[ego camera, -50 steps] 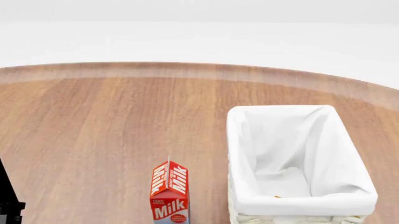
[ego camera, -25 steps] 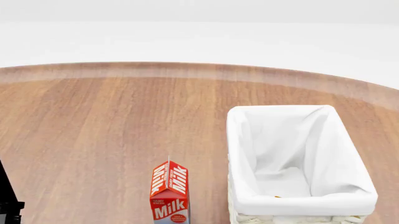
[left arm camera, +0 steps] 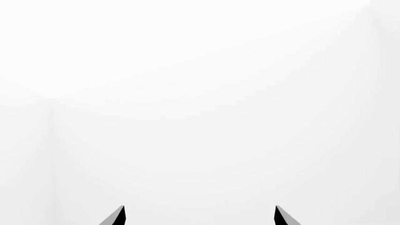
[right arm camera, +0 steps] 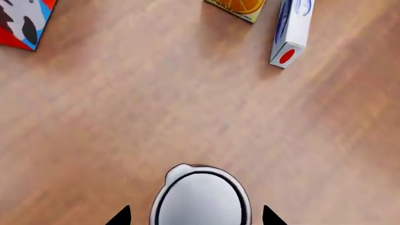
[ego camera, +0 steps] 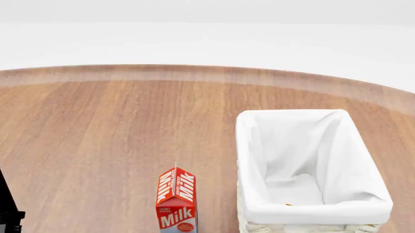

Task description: Pick up the alphabet soup and the tomato sauce, and put them in the basket.

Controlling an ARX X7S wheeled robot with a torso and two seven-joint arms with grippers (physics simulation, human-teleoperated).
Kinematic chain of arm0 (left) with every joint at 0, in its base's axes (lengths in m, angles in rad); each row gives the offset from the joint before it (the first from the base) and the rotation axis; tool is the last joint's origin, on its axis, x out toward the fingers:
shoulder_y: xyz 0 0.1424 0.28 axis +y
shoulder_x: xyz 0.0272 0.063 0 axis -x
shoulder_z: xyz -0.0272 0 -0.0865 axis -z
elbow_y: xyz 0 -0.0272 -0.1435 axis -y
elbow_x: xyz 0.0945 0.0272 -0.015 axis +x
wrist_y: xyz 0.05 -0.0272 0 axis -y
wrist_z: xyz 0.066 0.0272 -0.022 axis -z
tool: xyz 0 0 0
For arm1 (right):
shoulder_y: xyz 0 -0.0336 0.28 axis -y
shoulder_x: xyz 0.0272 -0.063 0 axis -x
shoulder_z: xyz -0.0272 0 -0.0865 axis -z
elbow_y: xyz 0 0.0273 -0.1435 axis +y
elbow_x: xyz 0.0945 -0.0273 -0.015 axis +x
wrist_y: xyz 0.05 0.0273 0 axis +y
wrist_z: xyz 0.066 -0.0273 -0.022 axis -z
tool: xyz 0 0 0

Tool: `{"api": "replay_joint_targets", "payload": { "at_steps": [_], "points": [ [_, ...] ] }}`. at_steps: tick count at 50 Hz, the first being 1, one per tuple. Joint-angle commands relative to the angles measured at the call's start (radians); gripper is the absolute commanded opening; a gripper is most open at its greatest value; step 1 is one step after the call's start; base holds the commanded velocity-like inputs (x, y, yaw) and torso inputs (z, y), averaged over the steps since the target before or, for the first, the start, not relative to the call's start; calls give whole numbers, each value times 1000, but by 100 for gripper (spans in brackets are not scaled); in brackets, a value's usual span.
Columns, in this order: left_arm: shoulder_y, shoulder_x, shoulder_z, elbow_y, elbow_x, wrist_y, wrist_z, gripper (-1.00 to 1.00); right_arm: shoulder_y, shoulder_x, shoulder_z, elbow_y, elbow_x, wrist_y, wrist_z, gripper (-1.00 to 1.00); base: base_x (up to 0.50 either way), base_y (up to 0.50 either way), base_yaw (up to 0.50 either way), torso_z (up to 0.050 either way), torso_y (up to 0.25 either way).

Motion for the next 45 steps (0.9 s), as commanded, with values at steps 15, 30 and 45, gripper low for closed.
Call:
{"api": "replay_joint_targets", "payload": {
  "at_steps": [15, 30, 45],
  "points": [
    [-8, 0, 4, 0, 4, -8, 0, 100, -30, -17, -17, 71, -48, -55, -45, 100, 0, 0, 0, 0, 0],
    [1, 0, 8, 0, 5, -3, -4, 100, -55, -27, -27, 127, -74, -96, -77, 100, 0, 0, 0, 0, 0],
    [8, 0, 8, 0, 1, 3, -6, 100, -67, -21, -34, 121, -94, -120, -85, -100, 0, 0, 0, 0, 0]
  ]
}}
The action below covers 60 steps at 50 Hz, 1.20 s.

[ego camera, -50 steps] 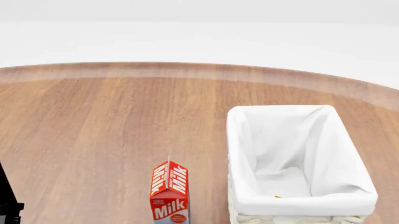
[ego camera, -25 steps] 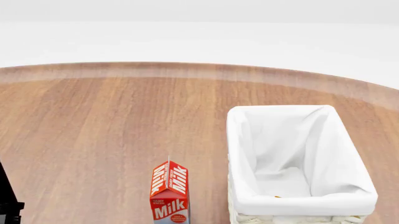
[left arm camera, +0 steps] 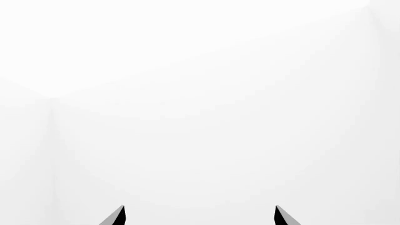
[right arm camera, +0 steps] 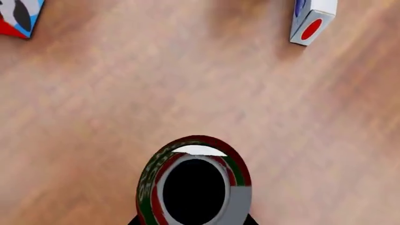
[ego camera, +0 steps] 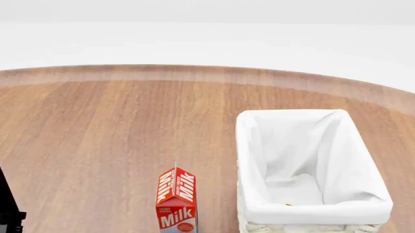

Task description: Pick up the alphabet soup and the tomato sauce, and put them in the basket.

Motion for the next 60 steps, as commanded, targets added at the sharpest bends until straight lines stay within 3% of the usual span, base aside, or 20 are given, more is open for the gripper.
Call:
{"api": "replay_joint_targets", "payload": {
  "at_steps": [1, 17, 32, 45, 48, 53, 55, 60],
  "points": [
    [7, 0, 0, 0, -3, 5, -2, 100, -9, 2, -8, 11, -25, -13, -9, -100, 0, 0, 0, 0, 0],
    [-7, 0, 13, 0, 7, -9, 1, 100, 58, 123, 37, -293, 45, 53, 102, -100, 0, 0, 0, 0, 0],
    [-5, 0, 11, 0, 4, -7, 1, 100, 180, 241, 141, -556, 241, 90, 227, -100, 0, 0, 0, 0, 0],
    [-6, 0, 19, 0, 10, -6, -1, 100, 325, 341, 261, -642, 407, 38, 267, -100, 0, 0, 0, 0, 0],
    [-3, 0, 21, 0, 11, -5, -2, 100, 444, 385, 318, -669, 559, 33, 300, -100, 0, 0, 0, 0, 0],
    [-11, 0, 22, 0, 13, -13, 1, 100, 477, 420, 354, -668, 577, 2, 282, -100, 0, 0, 0, 0, 0],
    [-14, 0, 23, 0, 14, -14, 2, 100, 562, 442, 388, -673, 689, 11, 301, -100, 0, 0, 0, 0, 0],
    [-19, 0, 30, 0, 19, -20, 3, 100, 591, 467, 434, -674, 697, -11, 292, -100, 0, 0, 0, 0, 0]
  ]
}}
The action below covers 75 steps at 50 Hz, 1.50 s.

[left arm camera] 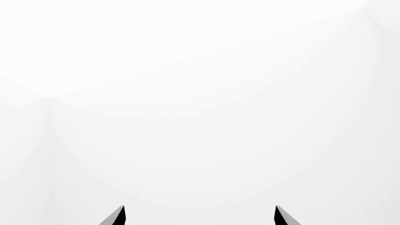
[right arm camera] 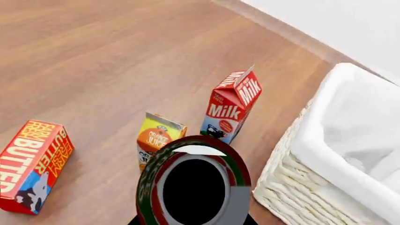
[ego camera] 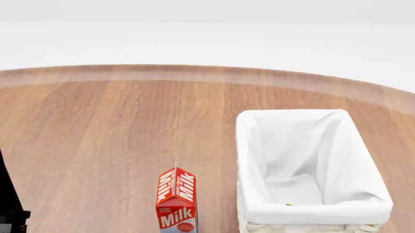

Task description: Pick up the alphabet soup and the tomato sauce, and put them in the basket.

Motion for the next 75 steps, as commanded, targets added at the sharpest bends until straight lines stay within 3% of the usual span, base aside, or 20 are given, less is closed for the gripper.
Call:
{"api": "replay_joint_targets", "payload": {
  "at_steps": [1, 5, 11, 14, 28, 36, 37, 50, 75],
  "points": [
    [-9, 0, 12, 0, 11, -9, 2, 100, 179, 81, 127, -33, 166, -16, 8, -100, 0, 0, 0, 0, 0],
    [-9, 0, 5, 0, 5, -8, 4, 100, 356, 119, 206, 3, 360, -13, 20, -100, 0, 0, 0, 0, 0],
    [-16, 0, 7, 0, 6, -15, 4, 100, 450, 129, 252, 59, 444, -14, 22, -100, 0, 0, 0, 0, 0],
    [-17, 0, 7, 0, 6, -16, 5, 100, 415, 135, 257, 61, 393, -41, 3, -100, 0, 0, 0, 0, 0],
    [-7, 0, 13, 0, 8, -11, 0, 100, 563, 93, 294, 213, 468, 13, 16, -100, 0, 0, 0, 0, 1],
    [-6, 0, 19, 0, 10, -12, -2, 100, 585, 50, 283, 299, 424, 39, 7, -100, 0, 0, 0, 0, 0],
    [-7, 0, 21, 0, 12, -13, -2, 100, 527, 49, 276, 290, 362, 6, -11, -100, 0, 0, 0, 0, 0],
    [-21, 0, 19, 0, 14, -23, 5, 100, 612, -82, 217, 503, 296, 98, -16, -100, 0, 0, 0, 0, 0],
    [-26, 0, 20, 0, 12, -29, 4, 100, 603, -272, 88, 902, -35, 101, -183, -100, 0, 0, 0, 0, 0]
  ]
}}
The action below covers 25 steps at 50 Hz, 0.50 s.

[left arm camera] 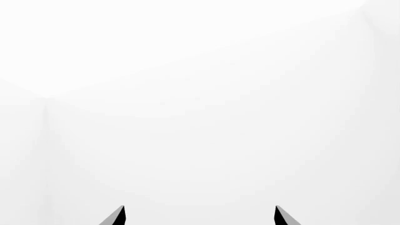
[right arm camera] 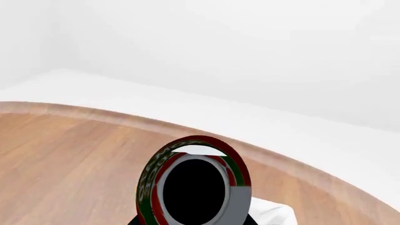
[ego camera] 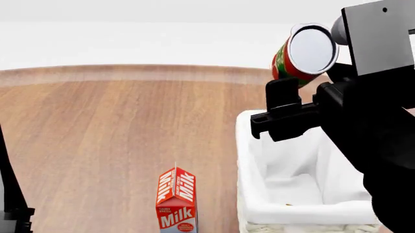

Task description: Pick up the alphabet soup and the tomato sauce, and put them in the basket.

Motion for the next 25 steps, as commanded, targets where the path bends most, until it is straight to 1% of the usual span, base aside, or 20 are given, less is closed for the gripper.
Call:
{"api": "replay_joint_targets", "payload": {
  "at_steps": [1, 12, 25],
  "points": [
    [-4, 0, -1, 0, -1, -3, 1, 100, 2, -92, -59, 197, -186, 3, -89, -100, 0, 0, 0, 0, 0],
    [-11, 0, 3, 0, 4, -10, 5, 100, -41, -178, -126, 368, -317, -42, -139, -100, 0, 0, 0, 0, 0],
    [-12, 0, 3, 0, 3, -11, 4, 100, -56, -284, -157, 603, -401, -104, -188, -100, 0, 0, 0, 0, 0]
  ]
}}
